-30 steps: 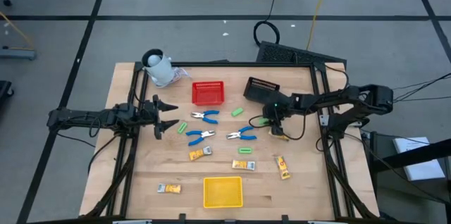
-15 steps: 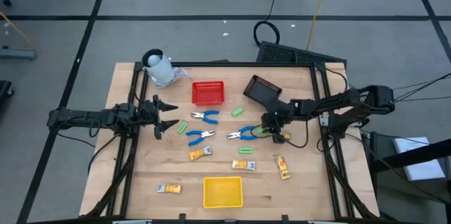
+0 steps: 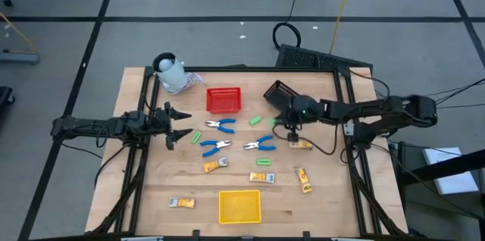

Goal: Pick & Place School Supplies
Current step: Put the green eraser into the black bin

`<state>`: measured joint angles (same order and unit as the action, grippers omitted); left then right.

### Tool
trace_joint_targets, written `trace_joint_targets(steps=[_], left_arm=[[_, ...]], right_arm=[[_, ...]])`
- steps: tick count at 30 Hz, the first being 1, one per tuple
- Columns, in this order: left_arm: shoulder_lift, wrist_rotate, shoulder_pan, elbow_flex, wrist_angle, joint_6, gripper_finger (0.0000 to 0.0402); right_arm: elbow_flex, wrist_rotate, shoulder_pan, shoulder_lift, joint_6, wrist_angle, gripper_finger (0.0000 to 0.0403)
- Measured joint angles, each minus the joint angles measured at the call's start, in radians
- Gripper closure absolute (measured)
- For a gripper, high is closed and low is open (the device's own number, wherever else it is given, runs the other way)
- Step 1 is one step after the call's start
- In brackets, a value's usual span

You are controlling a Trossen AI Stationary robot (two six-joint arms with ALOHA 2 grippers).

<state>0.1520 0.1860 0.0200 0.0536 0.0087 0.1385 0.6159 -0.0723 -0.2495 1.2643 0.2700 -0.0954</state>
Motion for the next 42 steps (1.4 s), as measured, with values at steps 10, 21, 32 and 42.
trace_joint_targets(steps=[10,21,32,42], left_arm=[[0.0,0.0,0.0,0.0,-0.001,0.002,0.0105],[0.0,0.003,0.0,0.0,0.001,0.002,0.0105],[0.0,0.006,0.0,0.0,0.001,0.005,0.0105],[0.0,0.006,0.0,0.0,0.001,0.005,0.0105]], right_arm=[[0.03,0.074,-0.212,-0.005,0.059,0.078,0.0355],[0.03,0.029,-0.316,0.016,0.063,0.189,0.0357],[0.03,0.018,-0.311,0.016,0.025,0.181,0.0212],[0.03,0.001,-0.303,0.016,0.029,0.134,0.0224]])
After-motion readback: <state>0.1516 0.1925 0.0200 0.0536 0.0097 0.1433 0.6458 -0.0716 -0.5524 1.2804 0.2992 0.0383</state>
